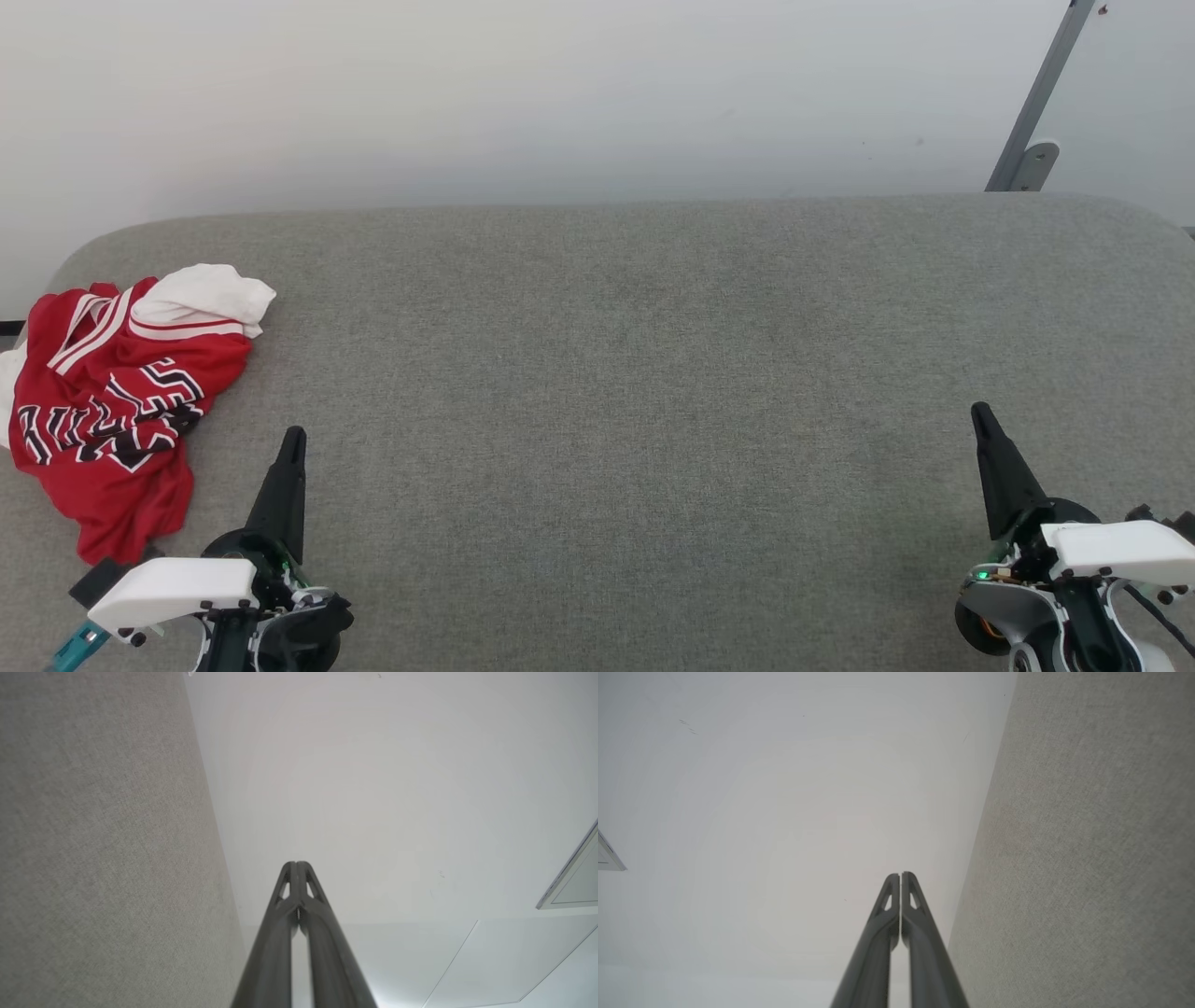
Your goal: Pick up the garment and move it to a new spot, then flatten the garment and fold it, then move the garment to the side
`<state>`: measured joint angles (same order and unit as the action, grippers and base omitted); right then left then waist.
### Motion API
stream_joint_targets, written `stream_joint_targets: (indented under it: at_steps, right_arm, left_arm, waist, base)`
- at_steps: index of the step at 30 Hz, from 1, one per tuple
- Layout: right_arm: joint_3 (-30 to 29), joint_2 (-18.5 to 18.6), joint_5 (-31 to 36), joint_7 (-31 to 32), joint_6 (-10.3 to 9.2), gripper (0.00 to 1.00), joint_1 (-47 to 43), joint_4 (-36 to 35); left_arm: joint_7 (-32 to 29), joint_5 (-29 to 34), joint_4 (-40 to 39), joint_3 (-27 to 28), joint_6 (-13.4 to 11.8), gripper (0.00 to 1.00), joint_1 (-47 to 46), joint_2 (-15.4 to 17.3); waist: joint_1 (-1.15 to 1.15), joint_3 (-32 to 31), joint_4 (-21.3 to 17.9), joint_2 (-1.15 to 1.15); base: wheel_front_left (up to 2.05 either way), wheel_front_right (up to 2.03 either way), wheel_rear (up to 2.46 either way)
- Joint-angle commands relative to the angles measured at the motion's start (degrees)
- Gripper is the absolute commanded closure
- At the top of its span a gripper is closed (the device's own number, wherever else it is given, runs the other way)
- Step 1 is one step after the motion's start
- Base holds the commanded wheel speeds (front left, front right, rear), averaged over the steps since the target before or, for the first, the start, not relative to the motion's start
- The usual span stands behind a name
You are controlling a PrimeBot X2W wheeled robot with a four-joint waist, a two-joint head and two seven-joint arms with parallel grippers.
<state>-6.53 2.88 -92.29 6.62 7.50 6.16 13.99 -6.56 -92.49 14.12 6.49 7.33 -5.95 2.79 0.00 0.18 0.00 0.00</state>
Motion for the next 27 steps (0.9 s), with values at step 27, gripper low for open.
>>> stream_joint_targets:
  at_steps: [27]
  right_arm:
    - [0.02, -0.07, -0.24, 0.00, -0.01, 1.00, 0.23, 0.07]
  left_arm:
    - [-0.09, 0.15, -0.03, 0.05, 0.31, 1.00, -0.76, 0.10]
  waist:
    - [0.00, 0.00, 0.00, 0.00]
  base:
    - [0.00, 0.00, 0.00]
